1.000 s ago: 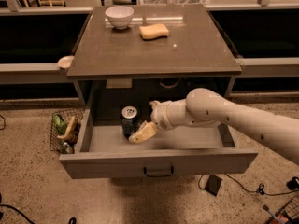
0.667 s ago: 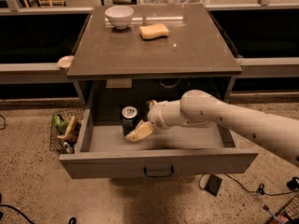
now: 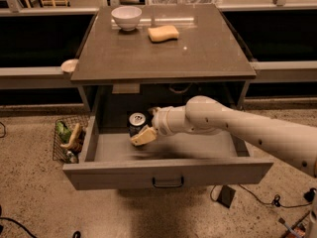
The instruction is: Pick pepsi can from top drawer and place on counter
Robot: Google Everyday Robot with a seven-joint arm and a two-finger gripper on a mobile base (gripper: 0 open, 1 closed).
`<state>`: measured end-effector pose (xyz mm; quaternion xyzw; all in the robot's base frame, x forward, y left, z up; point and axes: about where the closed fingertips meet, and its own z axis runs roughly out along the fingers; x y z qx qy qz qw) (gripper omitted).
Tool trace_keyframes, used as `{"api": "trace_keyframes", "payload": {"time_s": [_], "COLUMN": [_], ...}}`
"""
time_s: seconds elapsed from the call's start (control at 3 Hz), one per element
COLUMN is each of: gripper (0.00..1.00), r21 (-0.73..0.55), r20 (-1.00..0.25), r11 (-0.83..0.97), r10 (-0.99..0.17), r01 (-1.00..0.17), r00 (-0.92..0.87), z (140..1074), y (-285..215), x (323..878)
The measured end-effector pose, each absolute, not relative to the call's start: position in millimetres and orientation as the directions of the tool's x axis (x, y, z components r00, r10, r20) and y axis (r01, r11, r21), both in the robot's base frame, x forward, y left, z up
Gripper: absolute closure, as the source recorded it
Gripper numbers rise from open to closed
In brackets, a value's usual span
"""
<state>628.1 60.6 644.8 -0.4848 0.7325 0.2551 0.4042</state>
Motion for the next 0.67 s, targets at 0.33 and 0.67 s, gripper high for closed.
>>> {"api": "trace_keyframes", "payload": {"time_s": [0.33, 0.67], "gripper": [0.43, 0.64], "r21": [-0.018, -0.026], "r20": [-0.841, -0.848], "r11": [0.401, 0.409], "r10": [-0.501, -0.493], "r01": [-0.916, -0.912], "r00": [-0.203, -0.196], "z": [643.9, 648.4], "y": [61.9, 58.2], "x": [629.1, 628.7]}}
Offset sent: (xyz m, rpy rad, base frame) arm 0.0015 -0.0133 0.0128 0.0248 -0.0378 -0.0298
